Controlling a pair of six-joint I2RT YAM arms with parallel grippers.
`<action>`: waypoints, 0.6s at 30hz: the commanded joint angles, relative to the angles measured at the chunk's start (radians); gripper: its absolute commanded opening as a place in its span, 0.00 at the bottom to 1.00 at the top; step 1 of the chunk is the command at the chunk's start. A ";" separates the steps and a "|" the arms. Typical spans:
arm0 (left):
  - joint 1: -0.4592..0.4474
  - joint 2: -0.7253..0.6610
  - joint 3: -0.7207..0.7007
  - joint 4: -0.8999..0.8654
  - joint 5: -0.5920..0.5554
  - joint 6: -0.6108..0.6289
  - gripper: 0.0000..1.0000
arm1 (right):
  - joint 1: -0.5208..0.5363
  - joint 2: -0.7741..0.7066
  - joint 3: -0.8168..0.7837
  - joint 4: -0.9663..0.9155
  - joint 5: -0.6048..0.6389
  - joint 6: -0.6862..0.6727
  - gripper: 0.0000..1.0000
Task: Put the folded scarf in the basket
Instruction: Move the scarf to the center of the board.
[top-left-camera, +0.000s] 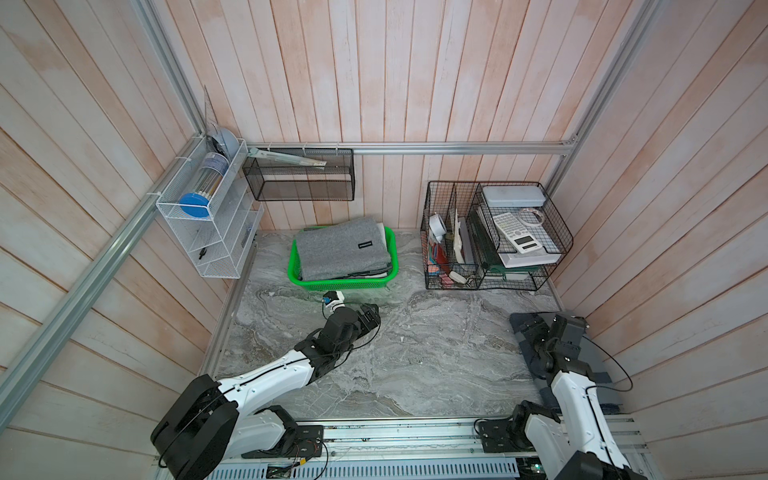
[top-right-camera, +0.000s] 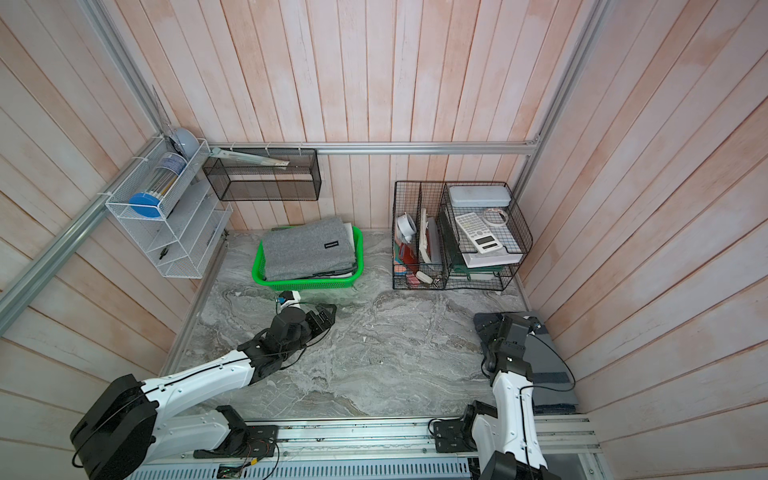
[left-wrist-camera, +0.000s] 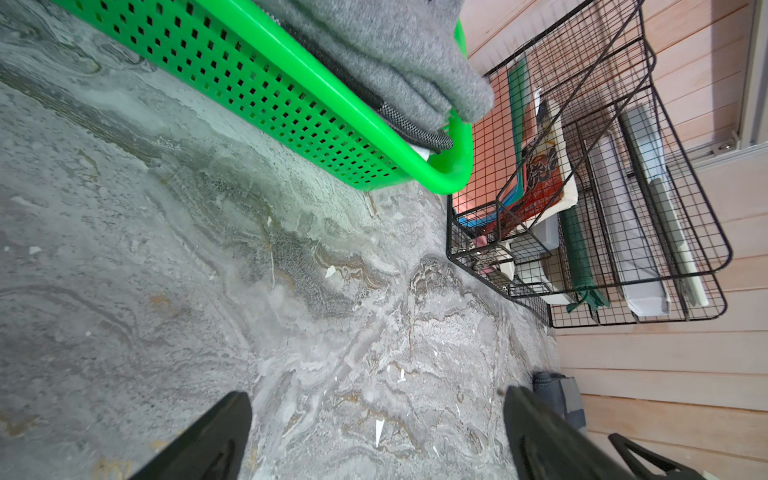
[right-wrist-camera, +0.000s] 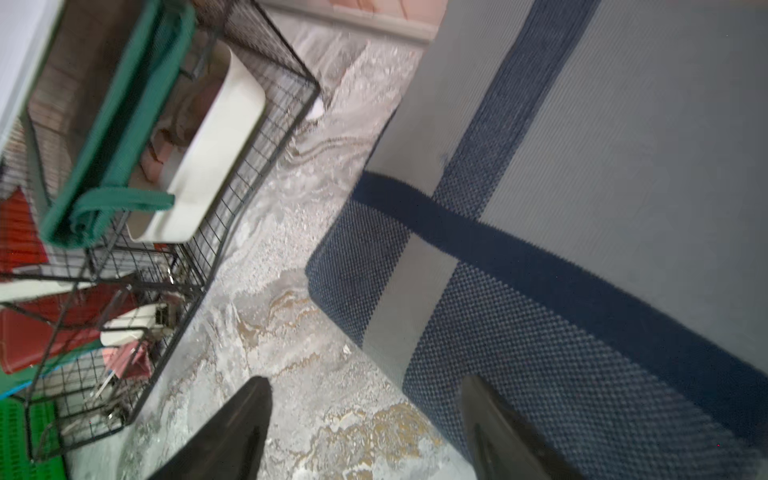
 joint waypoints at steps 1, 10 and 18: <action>0.004 0.016 0.008 0.019 0.019 0.002 1.00 | -0.005 -0.022 0.014 -0.039 0.139 0.020 0.80; 0.008 0.022 0.004 0.014 0.022 -0.003 1.00 | -0.103 0.106 0.007 0.019 0.149 0.068 0.83; 0.012 0.024 0.000 0.005 0.010 -0.013 0.99 | -0.132 0.177 -0.054 0.063 0.090 0.137 0.78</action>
